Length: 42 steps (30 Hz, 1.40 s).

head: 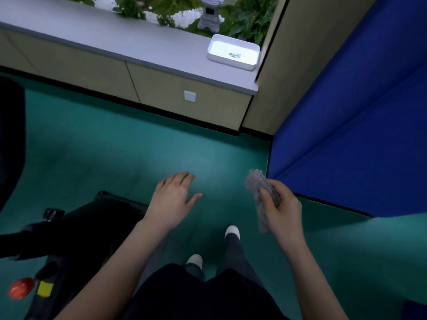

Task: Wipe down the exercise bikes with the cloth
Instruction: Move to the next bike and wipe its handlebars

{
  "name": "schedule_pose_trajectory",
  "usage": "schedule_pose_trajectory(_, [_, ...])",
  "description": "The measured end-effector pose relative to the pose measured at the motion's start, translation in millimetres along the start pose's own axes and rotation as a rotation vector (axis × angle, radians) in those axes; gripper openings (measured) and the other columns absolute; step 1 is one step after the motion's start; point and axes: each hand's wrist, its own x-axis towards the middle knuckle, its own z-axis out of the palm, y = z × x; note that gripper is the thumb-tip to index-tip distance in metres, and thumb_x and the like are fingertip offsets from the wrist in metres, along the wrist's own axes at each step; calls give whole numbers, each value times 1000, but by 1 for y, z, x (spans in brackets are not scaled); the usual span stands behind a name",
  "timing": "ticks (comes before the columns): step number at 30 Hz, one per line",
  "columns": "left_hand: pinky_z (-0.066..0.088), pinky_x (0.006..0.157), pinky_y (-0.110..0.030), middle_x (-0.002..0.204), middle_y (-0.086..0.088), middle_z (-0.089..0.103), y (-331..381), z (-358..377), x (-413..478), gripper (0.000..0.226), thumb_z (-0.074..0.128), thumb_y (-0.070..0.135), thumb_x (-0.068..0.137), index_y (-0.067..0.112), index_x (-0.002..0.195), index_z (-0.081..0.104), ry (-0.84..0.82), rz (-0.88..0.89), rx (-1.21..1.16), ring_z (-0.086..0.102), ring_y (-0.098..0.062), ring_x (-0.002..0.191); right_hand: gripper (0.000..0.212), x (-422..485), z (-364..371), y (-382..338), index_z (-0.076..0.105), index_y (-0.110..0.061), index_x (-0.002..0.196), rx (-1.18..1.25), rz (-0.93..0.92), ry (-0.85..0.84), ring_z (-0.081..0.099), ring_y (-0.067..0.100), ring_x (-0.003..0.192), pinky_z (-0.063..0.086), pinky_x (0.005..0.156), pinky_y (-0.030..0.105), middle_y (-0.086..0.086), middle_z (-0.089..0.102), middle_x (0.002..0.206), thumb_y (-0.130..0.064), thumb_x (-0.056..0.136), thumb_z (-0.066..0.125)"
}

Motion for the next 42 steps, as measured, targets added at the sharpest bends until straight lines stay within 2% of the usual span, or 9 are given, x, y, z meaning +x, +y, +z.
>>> schedule_pose_trajectory(3, [28, 110, -36, 149, -4, 38, -3, 2, 26, 64, 42, 53, 93, 13, 143, 37, -26, -65, -16, 35, -22, 137, 12, 41, 6, 6, 67, -11, 99, -4, -55, -75, 59, 8, 79, 42, 69, 9, -1, 66, 89, -8, 90, 59])
schedule_pose_trajectory(8, [25, 110, -36, 151, -3, 35, 23, 3, 83, 96, 6, 73, 71, 17, 145, 33, -44, -188, -12, 32, -22, 138, 16, 121, -4, 19, 66, -6, 106, 1, -133, -181, 60, 14, 89, 43, 77, 23, 2, 66, 97, -9, 91, 59])
schedule_pose_trajectory(13, [22, 112, -34, 154, -1, 28, 64, -1, 149, 85, 17, 74, 82, 20, 147, 27, -29, -224, 11, 27, -19, 141, 20, 203, -32, 38, 65, -4, 109, 7, -175, -234, 58, 15, 91, 42, 78, 22, 3, 65, 101, -8, 91, 58])
schedule_pose_trajectory(16, [23, 113, -37, 153, -2, 31, 78, -2, 180, 98, 3, 75, 71, 19, 146, 29, 7, -246, -3, 29, -21, 140, 19, 244, -44, 51, 64, -3, 108, -2, -145, -256, 58, 16, 89, 38, 73, 19, 3, 64, 98, -7, 92, 57])
schedule_pose_trajectory(23, [21, 113, -35, 154, 3, 29, 64, -10, 227, 120, -18, 88, 58, 23, 147, 28, 10, -344, -14, 25, -17, 142, 20, 314, -24, 52, 65, -7, 110, 45, -19, -297, 61, 19, 92, 49, 81, 32, 5, 66, 100, -10, 92, 56])
schedule_pose_trajectory(29, [21, 113, -34, 155, 2, 27, 12, -35, 288, 98, 3, 77, 71, 22, 147, 28, 37, -402, -78, 23, -17, 142, 18, 371, 45, 9, 66, -10, 107, 95, -91, -389, 62, 12, 88, 49, 78, 26, 0, 67, 96, -10, 92, 56])
schedule_pose_trajectory(33, [20, 113, -34, 156, 1, 25, -39, -66, 336, 68, 34, 60, 93, 20, 148, 27, 61, -409, -121, 24, -17, 142, 13, 419, 93, -32, 66, -13, 98, 76, -173, -448, 62, 9, 83, 45, 69, 14, -1, 67, 90, -6, 91, 57])
schedule_pose_trajectory(37, [20, 113, -34, 154, 1, 28, -88, -102, 370, 65, 34, 57, 95, 19, 148, 26, 83, -449, -104, 25, -17, 141, 14, 465, 135, -73, 66, -9, 101, 79, -223, -477, 61, 14, 84, 44, 70, 19, 3, 66, 92, -6, 90, 57])
schedule_pose_trajectory(42, [22, 112, -35, 151, 2, 33, -132, -125, 385, 64, 32, 58, 95, 19, 146, 28, 124, -547, -104, 28, -16, 139, 13, 497, 184, -109, 66, -9, 100, 152, -198, -582, 62, 12, 81, 47, 69, 14, 1, 67, 88, -6, 91, 56])
